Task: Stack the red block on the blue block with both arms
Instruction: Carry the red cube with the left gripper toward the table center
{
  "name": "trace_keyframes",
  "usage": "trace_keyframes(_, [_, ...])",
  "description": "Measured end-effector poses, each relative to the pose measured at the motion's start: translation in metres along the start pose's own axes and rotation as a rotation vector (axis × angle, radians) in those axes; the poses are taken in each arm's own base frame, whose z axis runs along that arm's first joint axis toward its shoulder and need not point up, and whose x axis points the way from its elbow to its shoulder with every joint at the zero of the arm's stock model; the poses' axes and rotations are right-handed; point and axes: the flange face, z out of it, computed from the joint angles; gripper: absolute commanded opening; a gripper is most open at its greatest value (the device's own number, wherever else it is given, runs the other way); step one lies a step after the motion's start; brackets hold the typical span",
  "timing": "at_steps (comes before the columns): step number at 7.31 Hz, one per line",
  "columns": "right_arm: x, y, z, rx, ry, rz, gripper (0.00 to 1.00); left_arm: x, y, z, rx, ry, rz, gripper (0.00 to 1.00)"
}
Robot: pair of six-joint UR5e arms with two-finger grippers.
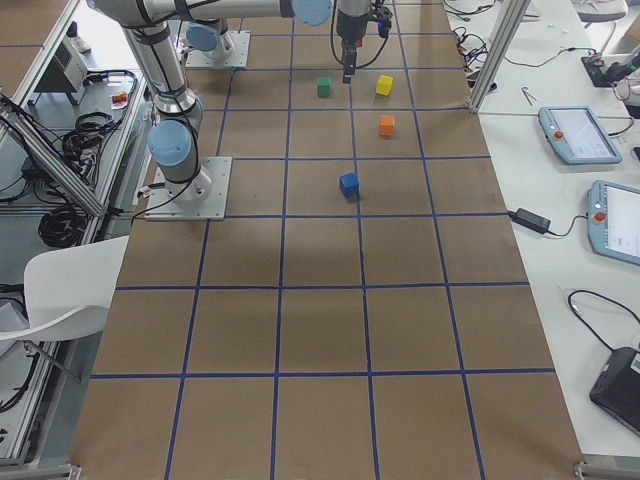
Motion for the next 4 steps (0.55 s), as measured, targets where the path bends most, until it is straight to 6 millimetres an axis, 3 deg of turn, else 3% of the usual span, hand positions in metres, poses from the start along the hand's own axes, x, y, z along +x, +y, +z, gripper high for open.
trace_keyframes(2, [0.0, 0.0, 0.0, 0.0, 0.0, 0.001, 1.0, 0.098, 0.013, 0.008, -0.028, 0.09, 0.039, 0.04])
trace_keyframes(4, [0.0, 0.0, 0.0, 0.0, 0.0, 0.002, 1.0, 0.168, 0.021, 0.026, -0.064, 0.129, 0.062, 0.04])
